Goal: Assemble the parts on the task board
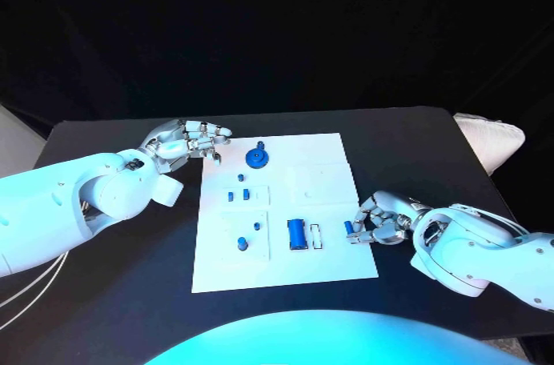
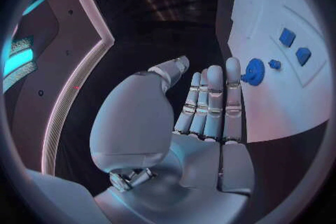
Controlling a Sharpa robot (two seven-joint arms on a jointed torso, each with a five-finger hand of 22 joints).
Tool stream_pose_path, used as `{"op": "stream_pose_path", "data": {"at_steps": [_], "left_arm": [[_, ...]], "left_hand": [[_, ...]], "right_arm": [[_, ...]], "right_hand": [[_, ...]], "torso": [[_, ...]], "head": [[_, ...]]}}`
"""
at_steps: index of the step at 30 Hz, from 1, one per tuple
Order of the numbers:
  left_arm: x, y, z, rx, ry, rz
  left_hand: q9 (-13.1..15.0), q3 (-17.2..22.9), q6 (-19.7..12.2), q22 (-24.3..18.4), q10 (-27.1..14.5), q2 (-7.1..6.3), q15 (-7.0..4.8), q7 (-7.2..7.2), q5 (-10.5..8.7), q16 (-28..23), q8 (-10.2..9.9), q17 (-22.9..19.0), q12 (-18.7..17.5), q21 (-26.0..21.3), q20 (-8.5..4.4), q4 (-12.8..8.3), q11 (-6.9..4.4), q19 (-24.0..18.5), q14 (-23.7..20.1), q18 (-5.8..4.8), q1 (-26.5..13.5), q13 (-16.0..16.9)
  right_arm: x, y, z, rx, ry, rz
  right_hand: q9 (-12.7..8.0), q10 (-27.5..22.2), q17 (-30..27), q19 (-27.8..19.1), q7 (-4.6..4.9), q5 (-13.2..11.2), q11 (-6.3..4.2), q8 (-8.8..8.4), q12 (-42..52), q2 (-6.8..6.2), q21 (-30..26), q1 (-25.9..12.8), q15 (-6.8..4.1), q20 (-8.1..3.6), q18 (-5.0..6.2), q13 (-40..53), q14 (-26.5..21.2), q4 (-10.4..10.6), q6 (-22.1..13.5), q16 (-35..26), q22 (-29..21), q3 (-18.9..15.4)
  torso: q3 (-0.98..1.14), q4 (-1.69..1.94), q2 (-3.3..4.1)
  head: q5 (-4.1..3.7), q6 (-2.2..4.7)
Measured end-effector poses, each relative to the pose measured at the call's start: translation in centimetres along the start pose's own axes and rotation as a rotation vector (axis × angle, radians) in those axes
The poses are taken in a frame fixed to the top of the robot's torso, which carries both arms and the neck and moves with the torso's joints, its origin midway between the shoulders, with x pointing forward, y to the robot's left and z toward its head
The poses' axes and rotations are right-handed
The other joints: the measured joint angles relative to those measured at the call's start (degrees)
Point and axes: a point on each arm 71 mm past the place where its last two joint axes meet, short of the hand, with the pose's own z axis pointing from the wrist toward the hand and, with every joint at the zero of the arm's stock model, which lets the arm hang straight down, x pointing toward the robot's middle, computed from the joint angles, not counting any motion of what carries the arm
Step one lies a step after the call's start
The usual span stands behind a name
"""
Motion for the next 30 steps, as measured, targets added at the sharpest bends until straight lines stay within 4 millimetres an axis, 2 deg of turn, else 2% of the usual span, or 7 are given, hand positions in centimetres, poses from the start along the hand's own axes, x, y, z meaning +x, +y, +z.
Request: {"op": "stream_pose_path", "data": {"at_steps": [6, 11, 12, 17, 18, 21, 30], "left_arm": [[0.0, 0.0, 0.0, 0.000, 0.000, 0.000], [0.0, 0.0, 0.0, 0.000, 0.000, 0.000], [0.0, 0.0, 0.0, 0.000, 0.000, 0.000], [0.0, 0.0, -0.1, 0.000, 0.000, 0.000], [-0.1, 0.0, -0.1, -0.001, 0.000, 0.000], [-0.1, 0.0, -0.1, -0.001, -0.001, 0.000], [-0.1, 0.0, -0.1, -0.002, 0.000, -0.001]], "left_hand": [[0.0, 0.0, 0.0, 0.0, 0.0, 0.00, 0.00, 0.00, 0.00, 0.0, 0.0, 0.0, 0.0, 0.0, 0.00, 0.0, 0.00, 0.0, 0.0, 0.00, 0.0, 0.0], [0.0, 0.0, 0.0, 0.0, 0.0, 0.00, 0.00, 0.00, 0.00, 0.0, 0.0, 0.0, 0.0, 0.0, 0.00, 0.0, 0.00, 0.0, 0.0, 0.00, 0.0, 0.0], [0.0, 0.0, 0.0, 0.0, 0.0, 0.00, 0.00, 0.00, 0.00, 0.0, 0.0, 0.0, 0.0, 0.0, 0.00, 0.0, 0.00, 0.0, 0.0, 0.00, 0.0, 0.0], [0.0, 0.0, 0.0, 0.0, 0.0, 0.00, 0.00, 0.00, 0.00, 0.0, 0.0, 0.0, 0.0, 0.0, 0.00, 0.0, 0.00, 0.0, 0.0, 0.00, 0.0, 0.0], [0.0, 0.0, 0.0, 0.0, 0.0, 0.00, 0.00, 0.00, 0.00, 0.0, 0.0, 0.0, 0.0, 0.0, 0.00, 0.0, 0.00, 0.0, 0.0, 0.00, 0.0, 0.0], [0.0, 0.0, 0.0, 0.0, 0.0, 0.00, 0.00, 0.00, 0.00, 0.0, 0.0, 0.0, 0.0, 0.0, 0.00, 0.0, 0.00, 0.0, 0.0, 0.00, 0.0, 0.0], [0.0, 0.0, 0.0, 0.0, 0.0, 0.00, 0.00, 0.00, 0.00, 0.0, 0.0, 0.0, 0.0, 0.0, 0.00, 0.0, 0.00, 0.0, 0.0, 0.00, 0.0, 0.0]], "right_arm": [[0.2, 0.5, 0.4, -0.010, -0.005, -0.018], [0.5, 1.2, 0.8, -0.024, -0.014, -0.039], [0.6, 1.4, 1.0, -0.028, -0.017, -0.046], [0.9, 2.4, 1.3, -0.057, -0.031, -0.084], [0.9, 2.6, 1.3, -0.063, -0.034, -0.092], [1.0, 3.1, 1.3, -0.083, -0.042, -0.117], [1.2, 3.8, 1.4, -0.108, -0.062, -0.175]], "right_hand": [[0.3, 0.0, 0.0, 0.0, -0.13, 0.0, 0.00, -0.05, 0.0, 0.00, -0.2, 0.0, 0.00, 0.00, 0.00, 0.0, 0.0, 0.0, 0.3, 0.0, -0.1, 0.0], [4.3, 0.0, 0.0, 0.0, -0.09, -1.4, 0.00, -0.05, -0.2, 0.30, -0.6, 4.1, 0.00, 0.00, 0.00, 0.0, 0.0, -0.4, 0.6, 0.0, -0.1, 3.0], [6.1, 0.0, 0.0, 0.0, -0.09, -1.5, 0.00, -0.05, -0.2, 0.17, -0.6, 4.8, 0.00, 0.00, 0.01, 0.0, 0.0, -0.4, 0.7, 0.0, -0.1, 3.6], [6.1, 0.0, 0.0, 0.0, -0.07, -0.2, 0.00, -1.37, -0.8, -1.87, -1.0, 9.0, 0.00, 0.00, 0.01, 0.0, 0.0, -0.7, 0.7, 0.0, 0.0, 9.1], [5.4, 0.0, 0.0, 0.0, -0.04, 0.9, 0.00, -2.01, -0.9, -2.23, -1.2, 9.3, 0.00, 0.00, 0.01, 0.0, 0.0, -0.4, 0.6, 0.0, 0.0, 10.0], [-1.4, 0.0, 0.0, 0.0, -0.01, 3.2, 0.00, -2.04, -0.9, -2.64, -1.2, 9.7, 0.00, 0.00, 0.01, 0.0, 0.0, 0.1, 0.6, 0.0, 0.1, 12.4], [-2.1, 0.0, 0.0, 0.0, 0.32, 10.2, 0.00, -2.04, -1.2, -5.38, -1.5, 7.4, 0.00, 0.00, 0.01, 0.0, 0.0, 0.4, 0.7, 0.0, 0.6, 19.1]], "torso": [[-0.01, -0.07, -0.03], [0.01, -0.08, -0.04], [0.01, -0.08, -0.04], [0.03, -0.07, -0.04], [0.03, -0.07, -0.04], [0.01, -0.07, -0.04], [-0.02, -0.06, -0.10]], "head": [[0.02, 0.00], [-0.02, 0.00], [-0.04, 0.00], [-0.11, 0.00], [-0.12, 0.00], [-0.12, 0.00], [-0.08, 0.00]]}}
